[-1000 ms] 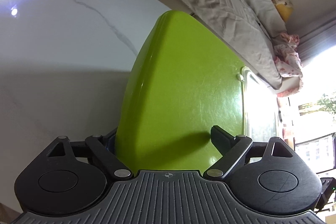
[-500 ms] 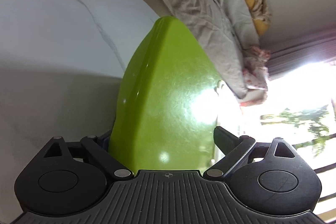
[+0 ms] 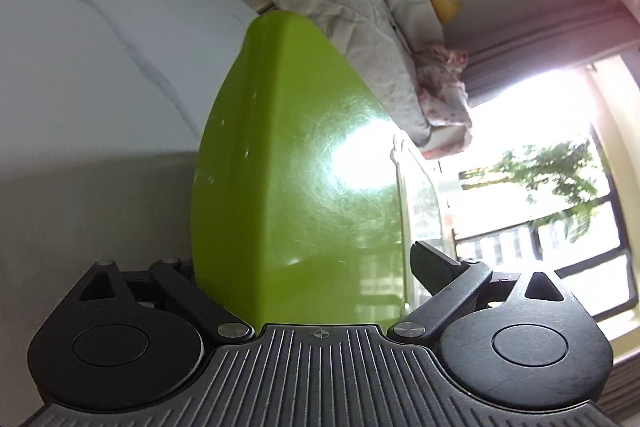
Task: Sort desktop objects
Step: 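Lower the lid with both tools onto the bin rim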
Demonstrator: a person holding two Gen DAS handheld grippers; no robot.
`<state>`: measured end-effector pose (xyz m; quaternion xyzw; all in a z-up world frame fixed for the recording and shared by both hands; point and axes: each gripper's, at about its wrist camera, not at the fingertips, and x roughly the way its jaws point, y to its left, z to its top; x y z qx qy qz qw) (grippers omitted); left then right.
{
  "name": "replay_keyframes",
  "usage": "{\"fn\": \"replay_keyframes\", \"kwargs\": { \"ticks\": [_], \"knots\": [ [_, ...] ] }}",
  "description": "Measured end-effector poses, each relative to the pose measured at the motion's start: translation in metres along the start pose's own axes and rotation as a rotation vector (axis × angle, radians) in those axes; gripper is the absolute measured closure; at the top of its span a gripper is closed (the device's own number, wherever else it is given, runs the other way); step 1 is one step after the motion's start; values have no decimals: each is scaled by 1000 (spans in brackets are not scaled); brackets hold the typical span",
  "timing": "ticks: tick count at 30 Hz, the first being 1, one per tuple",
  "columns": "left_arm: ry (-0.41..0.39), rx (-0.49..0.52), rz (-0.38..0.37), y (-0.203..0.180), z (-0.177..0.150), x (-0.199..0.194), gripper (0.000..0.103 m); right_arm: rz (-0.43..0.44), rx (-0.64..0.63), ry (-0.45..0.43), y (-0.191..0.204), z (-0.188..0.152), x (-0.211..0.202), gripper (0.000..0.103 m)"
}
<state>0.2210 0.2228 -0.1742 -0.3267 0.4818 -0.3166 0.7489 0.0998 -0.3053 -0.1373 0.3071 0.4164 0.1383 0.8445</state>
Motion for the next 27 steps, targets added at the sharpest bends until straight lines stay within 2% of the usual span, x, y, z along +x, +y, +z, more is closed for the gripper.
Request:
{"fn": "replay_keyframes", "kwargs": {
  "ticks": [3,4,8,10,16,20,24,27],
  "knots": [
    [-20,59,64,-9,2,0,11,-27,-4,11,7,-1,2,44],
    [-30,53,88,-8,3,-1,19,-32,-2,14,8,-1,3,44],
    [-63,-47,9,8,7,-7,36,-57,18,28,12,-1,4,43],
    [-68,-60,-11,13,6,-11,40,-70,17,30,14,-2,3,43],
    [-78,-57,-23,10,-1,-15,43,-114,-12,12,23,-6,1,44],
    [-78,-29,-2,4,-9,-16,42,-124,-27,6,25,-6,-3,45],
    [-81,-39,-3,4,-14,-22,43,-115,-28,-2,23,-3,-9,45],
    [-86,-49,2,2,-13,-24,40,-76,9,-44,17,2,-17,45]
  ]
}}
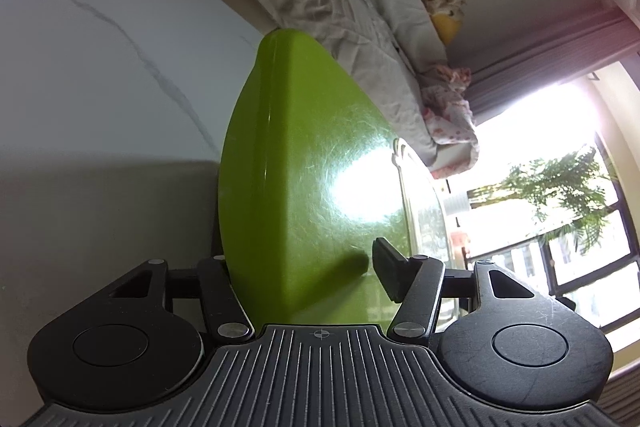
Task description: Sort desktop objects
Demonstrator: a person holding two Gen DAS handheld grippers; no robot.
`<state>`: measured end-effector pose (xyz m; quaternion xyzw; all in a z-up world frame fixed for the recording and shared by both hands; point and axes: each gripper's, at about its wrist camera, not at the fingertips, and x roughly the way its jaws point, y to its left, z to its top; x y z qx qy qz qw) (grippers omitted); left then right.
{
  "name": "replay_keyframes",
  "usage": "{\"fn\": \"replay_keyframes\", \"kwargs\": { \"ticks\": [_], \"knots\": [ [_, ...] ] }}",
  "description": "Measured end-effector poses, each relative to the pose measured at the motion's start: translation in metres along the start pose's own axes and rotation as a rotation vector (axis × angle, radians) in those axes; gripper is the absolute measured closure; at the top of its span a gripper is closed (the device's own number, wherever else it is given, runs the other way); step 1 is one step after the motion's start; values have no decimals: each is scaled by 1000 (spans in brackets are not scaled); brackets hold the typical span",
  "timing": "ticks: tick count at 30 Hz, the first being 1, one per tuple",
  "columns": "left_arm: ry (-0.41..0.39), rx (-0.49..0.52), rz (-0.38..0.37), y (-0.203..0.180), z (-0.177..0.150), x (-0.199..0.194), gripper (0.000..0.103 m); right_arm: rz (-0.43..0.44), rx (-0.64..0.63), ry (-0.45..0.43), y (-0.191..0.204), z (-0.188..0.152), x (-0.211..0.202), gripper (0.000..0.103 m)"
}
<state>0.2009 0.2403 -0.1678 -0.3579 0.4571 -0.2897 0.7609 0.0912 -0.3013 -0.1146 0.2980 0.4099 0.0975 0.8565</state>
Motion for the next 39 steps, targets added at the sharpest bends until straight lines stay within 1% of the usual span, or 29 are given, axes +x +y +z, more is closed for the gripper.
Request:
{"fn": "replay_keyframes", "kwargs": {
  "ticks": [3,5,7,9,13,15,19,21,23,25,26,28,31,32,33,34,35,39],
  "knots": [
    [2,8,25,-7,1,1,36,30,50,-23,-11,8,0,42],
    [6,17,42,-11,1,2,26,37,74,-24,-19,11,7,42],
    [14,13,61,-11,1,3,25,46,91,-20,-25,12,18,41],
    [22,-17,57,-6,1,5,25,57,92,-15,-30,11,26,41],
    [12,-120,2,11,5,4,25,113,116,-25,-40,8,34,41],
    [4,-133,12,10,7,5,25,150,123,-27,-47,9,35,41],
    [-11,-144,41,4,8,8,19,237,139,-32,-60,10,40,42],
    [-24,-157,46,4,8,9,19,258,147,-43,-63,8,41,44],
    [-36,-181,31,7,8,9,19,228,109,-57,-57,7,39,47],
    [-52,-205,10,11,7,7,19,193,63,-75,-50,5,36,48],
    [-55,-215,5,13,7,6,19,186,46,-82,-46,3,35,51],
    [-58,-214,23,12,9,7,19,177,28,-92,-42,2,34,51],
    [-57,-206,51,8,14,8,18,194,32,-92,-44,3,35,53],
    [-56,-204,58,7,15,9,15,204,37,-93,-46,3,35,54],
    [-54,-203,65,5,16,10,14,213,43,-95,-48,4,34,56],
    [-50,-197,75,3,16,11,13,220,49,-100,-51,5,34,61],
    [-45,-190,85,1,17,13,13,227,54,-104,-53,6,34,62],
    [-28,-168,110,-7,21,21,11,233,52,-108,-57,9,33,62]
  ]
}}
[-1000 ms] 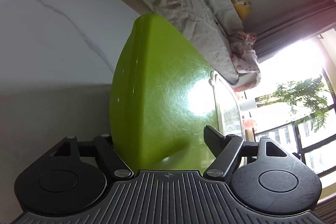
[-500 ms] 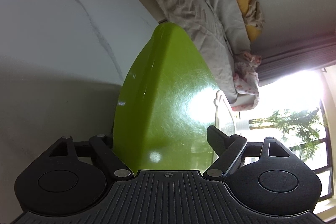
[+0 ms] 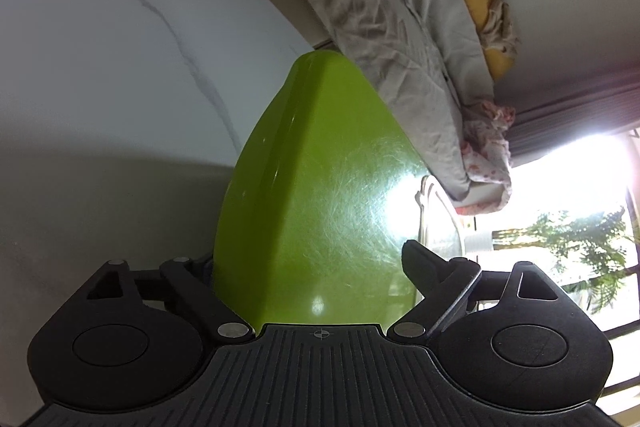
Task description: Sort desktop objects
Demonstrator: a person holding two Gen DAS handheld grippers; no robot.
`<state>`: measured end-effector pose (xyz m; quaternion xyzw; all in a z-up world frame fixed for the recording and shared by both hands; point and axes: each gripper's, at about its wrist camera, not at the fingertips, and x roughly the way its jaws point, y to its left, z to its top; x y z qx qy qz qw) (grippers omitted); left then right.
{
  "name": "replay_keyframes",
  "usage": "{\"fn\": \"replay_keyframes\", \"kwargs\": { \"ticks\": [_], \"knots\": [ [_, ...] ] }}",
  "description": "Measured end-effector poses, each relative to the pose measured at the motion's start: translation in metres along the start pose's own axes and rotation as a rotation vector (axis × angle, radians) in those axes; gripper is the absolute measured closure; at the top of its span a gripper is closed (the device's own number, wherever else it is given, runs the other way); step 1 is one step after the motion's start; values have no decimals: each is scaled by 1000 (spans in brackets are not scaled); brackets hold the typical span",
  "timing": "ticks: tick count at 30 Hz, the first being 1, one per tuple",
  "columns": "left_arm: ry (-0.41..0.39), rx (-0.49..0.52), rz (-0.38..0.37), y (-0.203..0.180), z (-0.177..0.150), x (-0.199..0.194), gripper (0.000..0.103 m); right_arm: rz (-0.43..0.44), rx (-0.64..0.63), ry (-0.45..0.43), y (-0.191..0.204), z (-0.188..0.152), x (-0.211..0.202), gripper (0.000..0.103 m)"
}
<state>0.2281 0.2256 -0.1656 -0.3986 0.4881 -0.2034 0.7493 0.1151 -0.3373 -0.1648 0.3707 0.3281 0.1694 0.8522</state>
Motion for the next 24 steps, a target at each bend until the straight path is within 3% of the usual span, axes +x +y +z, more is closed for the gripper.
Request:
{"fn": "replay_keyframes", "kwargs": {
  "ticks": [15,17,24],
  "knots": [
    [15,-5,-16,-2,4,11,10,-27,-17,-3,5,3,0,61],
    [4,5,-34,19,4,25,10,-32,-15,-4,6,4,0,61],
    [34,49,-35,25,3,20,9,-70,-32,-6,13,7,-1,65]
  ]
}}
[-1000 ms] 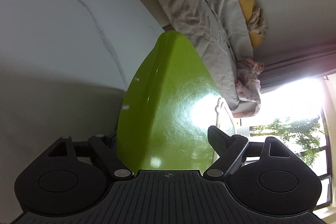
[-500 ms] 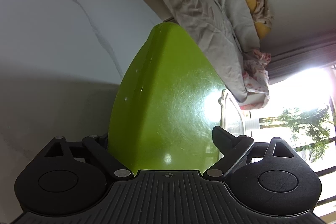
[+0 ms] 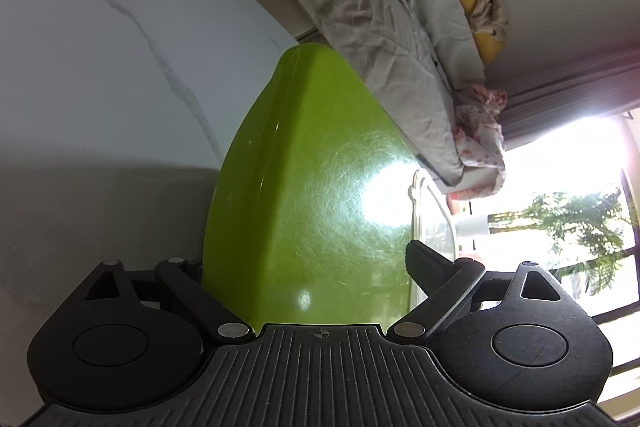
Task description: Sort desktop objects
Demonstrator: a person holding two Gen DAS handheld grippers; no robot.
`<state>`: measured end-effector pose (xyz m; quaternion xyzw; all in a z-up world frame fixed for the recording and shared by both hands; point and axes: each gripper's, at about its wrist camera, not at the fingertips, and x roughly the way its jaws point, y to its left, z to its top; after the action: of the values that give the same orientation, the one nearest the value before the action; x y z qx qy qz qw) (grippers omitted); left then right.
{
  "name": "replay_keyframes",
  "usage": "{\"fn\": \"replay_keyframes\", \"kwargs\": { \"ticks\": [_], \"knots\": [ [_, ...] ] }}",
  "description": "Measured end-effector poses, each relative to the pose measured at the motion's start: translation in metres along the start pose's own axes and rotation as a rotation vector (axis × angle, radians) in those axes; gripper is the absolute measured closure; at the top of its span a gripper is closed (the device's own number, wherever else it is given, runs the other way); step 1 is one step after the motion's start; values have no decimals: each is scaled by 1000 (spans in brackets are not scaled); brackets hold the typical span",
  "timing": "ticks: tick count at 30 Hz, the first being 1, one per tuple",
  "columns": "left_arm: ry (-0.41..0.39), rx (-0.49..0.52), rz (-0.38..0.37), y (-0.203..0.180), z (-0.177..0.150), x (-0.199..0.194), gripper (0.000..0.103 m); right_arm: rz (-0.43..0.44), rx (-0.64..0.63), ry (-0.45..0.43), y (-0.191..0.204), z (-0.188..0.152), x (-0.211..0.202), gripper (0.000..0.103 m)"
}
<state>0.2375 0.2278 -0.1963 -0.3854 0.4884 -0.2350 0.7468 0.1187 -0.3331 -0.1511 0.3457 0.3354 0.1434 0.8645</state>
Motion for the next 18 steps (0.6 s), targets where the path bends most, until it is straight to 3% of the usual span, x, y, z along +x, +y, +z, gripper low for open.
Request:
{"fn": "replay_keyframes", "kwargs": {
  "ticks": [3,5,10,18],
  "knots": [
    [-8,-13,-18,10,-5,-8,9,13,14,11,1,1,-2,61],
    [-17,-16,-20,13,-6,-11,9,14,21,23,2,2,-2,52],
    [-45,-32,-8,16,-7,-15,9,-22,28,68,5,-2,5,51],
    [-58,30,80,10,0,-19,11,-63,51,79,13,0,10,51]
  ]
}}
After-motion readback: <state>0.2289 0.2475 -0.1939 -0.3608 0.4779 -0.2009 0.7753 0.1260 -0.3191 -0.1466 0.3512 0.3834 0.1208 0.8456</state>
